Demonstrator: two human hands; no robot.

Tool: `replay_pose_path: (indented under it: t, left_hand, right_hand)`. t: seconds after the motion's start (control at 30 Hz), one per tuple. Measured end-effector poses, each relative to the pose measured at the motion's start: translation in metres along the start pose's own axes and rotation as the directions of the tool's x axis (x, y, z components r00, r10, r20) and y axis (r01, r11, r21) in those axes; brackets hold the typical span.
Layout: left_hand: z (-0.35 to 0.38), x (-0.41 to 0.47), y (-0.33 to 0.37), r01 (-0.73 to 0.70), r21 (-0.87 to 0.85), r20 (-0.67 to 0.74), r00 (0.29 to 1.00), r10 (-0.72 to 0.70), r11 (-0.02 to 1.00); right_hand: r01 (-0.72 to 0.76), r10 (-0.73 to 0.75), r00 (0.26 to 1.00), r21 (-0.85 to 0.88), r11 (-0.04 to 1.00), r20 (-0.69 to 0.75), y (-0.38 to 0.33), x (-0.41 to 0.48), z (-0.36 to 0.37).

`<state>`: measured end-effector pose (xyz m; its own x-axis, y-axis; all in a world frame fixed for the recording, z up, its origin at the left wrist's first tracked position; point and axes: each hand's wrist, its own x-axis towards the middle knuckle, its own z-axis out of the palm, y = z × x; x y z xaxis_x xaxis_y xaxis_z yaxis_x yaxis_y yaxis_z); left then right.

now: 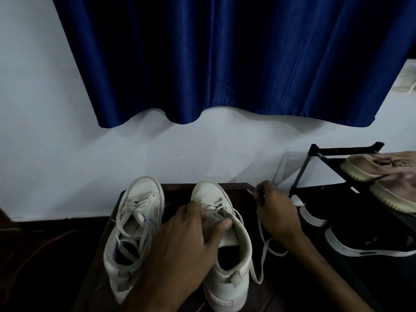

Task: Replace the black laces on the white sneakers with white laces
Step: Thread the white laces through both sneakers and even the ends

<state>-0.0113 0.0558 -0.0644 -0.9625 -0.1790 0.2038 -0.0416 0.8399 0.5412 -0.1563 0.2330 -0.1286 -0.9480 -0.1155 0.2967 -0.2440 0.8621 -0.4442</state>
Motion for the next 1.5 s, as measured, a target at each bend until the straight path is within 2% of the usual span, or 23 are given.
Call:
replay_pose_path:
  t: [0.07, 0.1, 0.13, 0.17, 0.2, 0.23, 0.4, 0.63, 0.77, 0.93, 1.07, 1.17, 1.37, 1.5]
  left_hand:
    - [0.002, 0.0, -0.001, 0.004, -0.026, 0.01, 1.0, -0.004, 1.0]
    - [0.004, 0.0, -0.002, 0.005, -0.033, 0.007, 1.0, -0.005, 0.999]
    - [0.006, 0.001, -0.003, 0.006, -0.048, -0.009, 1.0, -0.006, 0.999]
    - [0.008, 0.001, -0.004, 0.011, -0.069, -0.03, 0.999, -0.013, 0.998]
    - [0.01, 0.001, -0.005, 0.02, -0.094, -0.052, 0.998, -0.025, 0.995]
    - [0.012, 0.001, -0.005, 0.032, -0.118, -0.07, 0.997, -0.041, 0.992]
    - [0.021, 0.003, -0.01, 0.033, -0.235, -0.138, 0.988, -0.067, 0.972]
    - [0.032, 0.002, -0.018, 0.027, -0.374, -0.225, 0.967, -0.119, 0.927]
    - [0.034, 0.004, -0.019, 0.081, -0.515, -0.198, 0.958, -0.21, 0.854]
    - [0.035, 0.005, -0.022, 0.085, -0.562, -0.158, 0.966, -0.207, 0.823]
    - [0.035, 0.006, -0.023, 0.085, -0.613, -0.133, 0.969, -0.209, 0.785]
    - [0.036, 0.007, -0.023, 0.103, -0.658, -0.113, 0.966, -0.232, 0.746]
    - [0.039, 0.005, -0.024, 0.069, -0.626, -0.16, 0.964, -0.214, 0.777]
    - [0.04, 0.003, -0.018, 0.047, -0.575, -0.204, 0.959, -0.199, 0.817]
  right_hand:
    - [-0.049, 0.055, 0.998, 0.367, 0.929, -0.005, -0.002, 0.007, -0.008]
    - [-0.076, 0.069, 0.997, 0.563, 0.823, 0.033, -0.005, 0.009, -0.014]
    - [-0.105, 0.05, 0.994, 0.745, 0.659, 0.095, -0.011, 0.009, -0.02]
    - [-0.143, 0.007, 0.987, 0.863, 0.484, 0.16, -0.017, 0.007, -0.026]
    - [-0.171, -0.048, 0.978, 0.916, 0.362, 0.201, -0.023, 0.004, -0.029]
    - [-0.173, -0.099, 0.971, 0.931, 0.322, 0.215, -0.028, -0.001, -0.031]
    - [-0.08, -0.248, 0.948, 0.905, 0.419, 0.199, -0.047, -0.018, -0.035]
    - [-0.1, -0.294, 0.919, 0.876, 0.471, 0.263, -0.042, -0.016, -0.038]
    - [-0.105, -0.301, 0.908, 0.852, 0.513, 0.293, -0.042, -0.012, -0.04]
    - [-0.105, -0.299, 0.903, 0.835, 0.54, 0.307, -0.043, -0.01, -0.039]
    - [0.021, -0.367, 0.878, 0.74, 0.673, 0.308, -0.044, -0.01, -0.041]
    - [0.075, -0.394, 0.861, 0.687, 0.723, 0.321, -0.044, -0.008, -0.043]
    - [0.021, -0.373, 0.866, 0.72, 0.694, 0.334, -0.04, -0.006, -0.042]
    - [-0.129, -0.3, 0.895, 0.835, 0.535, 0.33, -0.033, -0.004, -0.046]
